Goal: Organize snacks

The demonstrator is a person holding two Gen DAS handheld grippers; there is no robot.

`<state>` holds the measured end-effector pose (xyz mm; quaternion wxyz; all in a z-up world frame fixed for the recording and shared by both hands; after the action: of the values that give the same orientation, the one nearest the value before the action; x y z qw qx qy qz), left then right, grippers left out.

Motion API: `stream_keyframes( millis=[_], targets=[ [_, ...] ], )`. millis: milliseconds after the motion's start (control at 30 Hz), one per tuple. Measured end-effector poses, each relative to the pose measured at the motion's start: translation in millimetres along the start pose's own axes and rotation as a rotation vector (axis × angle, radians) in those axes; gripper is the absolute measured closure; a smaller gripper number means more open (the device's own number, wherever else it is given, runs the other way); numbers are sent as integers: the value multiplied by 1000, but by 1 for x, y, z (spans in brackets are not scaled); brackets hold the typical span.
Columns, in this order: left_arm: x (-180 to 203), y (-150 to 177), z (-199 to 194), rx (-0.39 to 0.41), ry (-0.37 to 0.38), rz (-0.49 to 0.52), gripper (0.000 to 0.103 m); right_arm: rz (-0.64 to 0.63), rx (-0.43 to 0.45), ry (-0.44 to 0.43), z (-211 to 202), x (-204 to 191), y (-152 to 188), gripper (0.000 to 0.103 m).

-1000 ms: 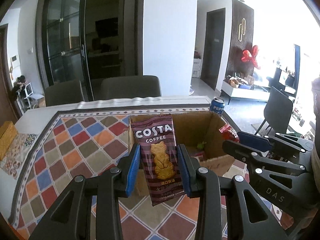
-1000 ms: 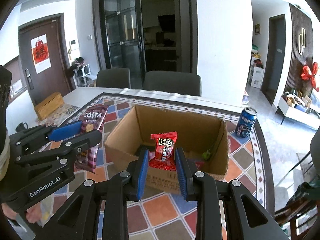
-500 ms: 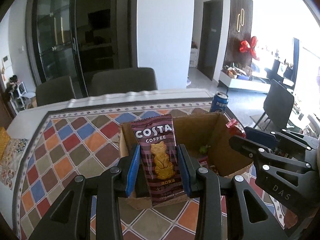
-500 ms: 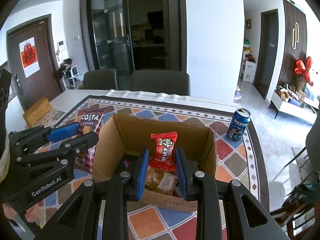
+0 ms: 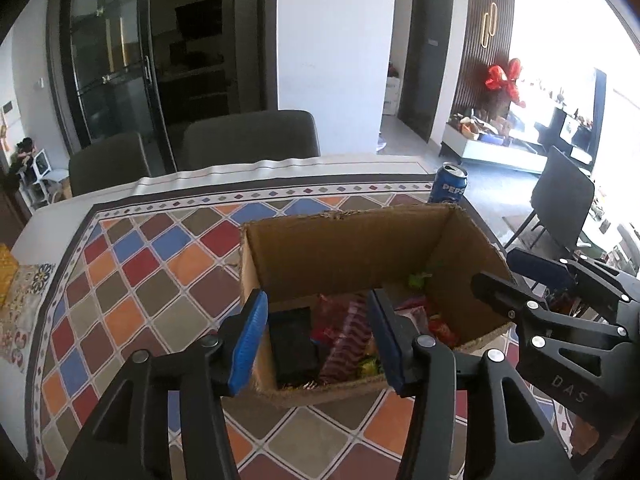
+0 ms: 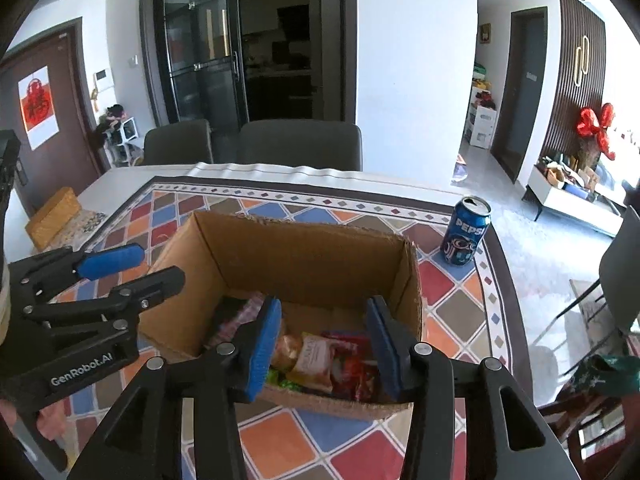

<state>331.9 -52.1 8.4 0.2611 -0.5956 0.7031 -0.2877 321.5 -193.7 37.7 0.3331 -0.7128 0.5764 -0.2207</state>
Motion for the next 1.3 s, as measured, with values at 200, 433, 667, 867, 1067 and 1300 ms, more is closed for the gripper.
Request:
stream_keyframes(
  millis=[200, 433, 667, 867, 1067, 1300],
  targets=[
    [-2, 10, -28, 55, -27, 0, 45, 19, 26, -8, -18, -3, 8, 50],
    [-1, 24, -65, 124, -45, 3, 39, 44, 78, 2, -50, -5, 17, 49],
    [0, 36, -101, 186, -44, -13, 30, 35, 143, 17, -91, -13, 27, 43],
    [-2, 52, -124, 214, -51, -26, 26, 9, 191, 44, -118, -22, 43, 37],
    [0, 69, -142, 235, -51, -34, 21, 0, 221, 66, -138, -30, 60, 31],
    [-1, 86, -166, 267, -71, -35, 16, 12, 251, 63, -156, -36, 76, 26]
  ],
)
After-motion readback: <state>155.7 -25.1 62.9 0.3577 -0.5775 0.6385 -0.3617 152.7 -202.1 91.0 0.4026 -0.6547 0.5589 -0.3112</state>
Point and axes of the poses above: each gripper's, at about its wrist camera, not at the fingertips, and z roughly the way its jaws point, x to its right, y to its underside, the point moved 5 cm from there along z, roughly the way its jaws point, and after that the axes turned 5 degrees about -y, right-handed, at the moved point
